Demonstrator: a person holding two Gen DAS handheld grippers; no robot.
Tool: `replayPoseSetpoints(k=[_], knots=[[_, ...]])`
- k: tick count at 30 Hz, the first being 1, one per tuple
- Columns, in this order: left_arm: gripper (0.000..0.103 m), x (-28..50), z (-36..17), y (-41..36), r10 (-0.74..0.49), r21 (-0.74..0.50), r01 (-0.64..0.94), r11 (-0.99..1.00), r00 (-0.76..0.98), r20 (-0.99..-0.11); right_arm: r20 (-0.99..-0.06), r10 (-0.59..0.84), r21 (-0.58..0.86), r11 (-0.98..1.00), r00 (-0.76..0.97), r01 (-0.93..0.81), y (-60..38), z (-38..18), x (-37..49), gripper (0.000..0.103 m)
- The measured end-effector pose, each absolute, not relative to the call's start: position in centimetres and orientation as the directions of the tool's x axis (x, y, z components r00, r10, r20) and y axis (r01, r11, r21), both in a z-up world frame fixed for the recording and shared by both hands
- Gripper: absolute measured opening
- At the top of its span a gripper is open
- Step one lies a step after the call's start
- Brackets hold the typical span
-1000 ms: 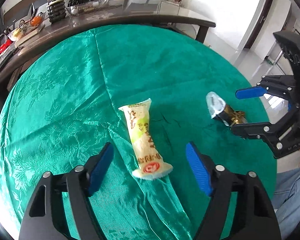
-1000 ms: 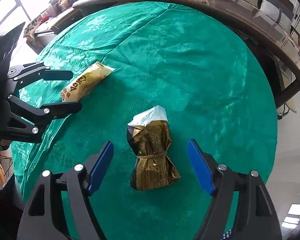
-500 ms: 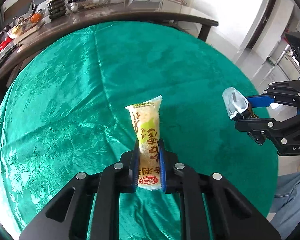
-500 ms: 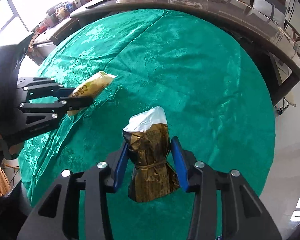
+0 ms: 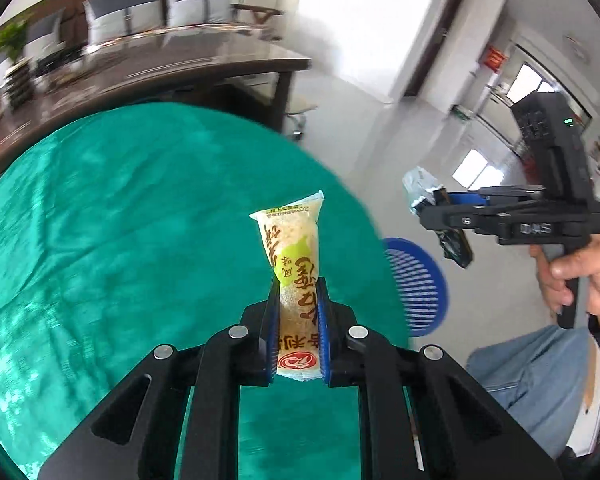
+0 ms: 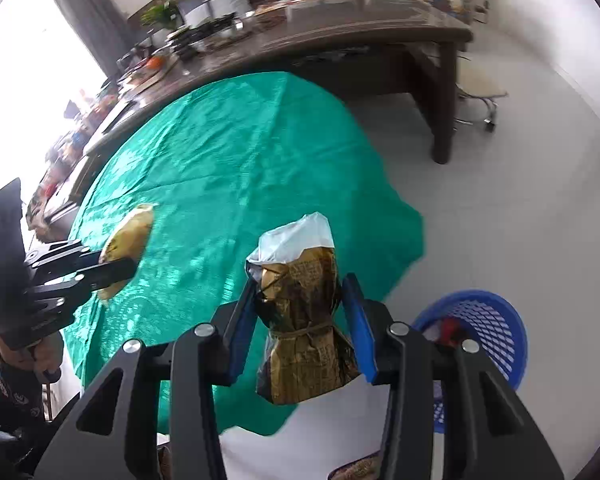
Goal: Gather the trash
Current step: 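Carry both to the blue wastebasket and open both tools to drop them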
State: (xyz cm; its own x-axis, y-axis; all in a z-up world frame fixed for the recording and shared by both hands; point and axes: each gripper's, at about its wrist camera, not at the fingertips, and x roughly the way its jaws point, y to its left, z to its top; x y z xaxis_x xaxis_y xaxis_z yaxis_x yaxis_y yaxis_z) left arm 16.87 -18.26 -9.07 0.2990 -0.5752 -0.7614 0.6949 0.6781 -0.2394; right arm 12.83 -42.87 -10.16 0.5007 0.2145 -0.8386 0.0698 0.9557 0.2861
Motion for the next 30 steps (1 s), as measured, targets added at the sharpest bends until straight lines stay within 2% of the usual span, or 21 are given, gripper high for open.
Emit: replayPoseSetpoints(k=[8,15,21,24,26,27,28,29,30], knots=[[0.015,11.7,-10.0,-32.8,-0.640,-0.302,0.805,0.511,0.121,-0.758,-0.879,0.075,0.278,0.883,0.471,0.379,-54.5,-16.5,6.9,0.042],[0.015,10.3,-18.8,-45.2,-0.544,-0.299,0.818,0.492,0.020,-0.839,-0.888,0.099,0.346,0.787,0.448,0.511,-60.0,-24.4,7.2,0.042],[0.015,11.4,-25.6,-50.1,-0.485,-0.272,0.822,0.500,0.005,-0.874,-0.899,0.106,0.359,0.734,0.425,0.577,-62.7,-29.2,7.8,0.042],[0.015,12.1,-28.4,-51.6,-0.469,-0.274,0.812,0.515,-0.001,-0.883,-0.886,0.122,0.403,0.680,0.448,0.612,-64.3,-30.9,7.5,0.045],[0.016,12.7,-29.6,-52.2,-0.466,-0.281,0.808,0.518,-0.008,-0.885,-0.876,0.146,0.434,0.656,0.460,0.618,-64.9,-31.9,7.2,0.051],[0.017,12.9,-30.2,-52.5,-0.463,-0.278,0.807,0.521,-0.006,-0.886,-0.873,0.142,0.438,0.649,0.466,0.623,-65.1,-32.0,7.3,0.058],[0.027,12.9,-30.4,-52.5,-0.463,-0.274,0.808,0.522,-0.001,-0.886,-0.869,0.137,0.443,0.641,0.475,0.627,-65.2,-32.1,7.3,0.071],[0.050,13.0,-30.5,-52.6,-0.469,-0.274,0.808,0.522,0.002,-0.883,-0.864,0.130,0.450,0.632,0.486,0.631,-65.3,-32.0,7.0,0.077],[0.062,12.5,-30.2,-52.2,-0.480,-0.272,0.805,0.526,0.017,-0.877,-0.860,0.114,0.453,0.620,0.497,0.641,-65.5,-31.7,6.6,0.080]])
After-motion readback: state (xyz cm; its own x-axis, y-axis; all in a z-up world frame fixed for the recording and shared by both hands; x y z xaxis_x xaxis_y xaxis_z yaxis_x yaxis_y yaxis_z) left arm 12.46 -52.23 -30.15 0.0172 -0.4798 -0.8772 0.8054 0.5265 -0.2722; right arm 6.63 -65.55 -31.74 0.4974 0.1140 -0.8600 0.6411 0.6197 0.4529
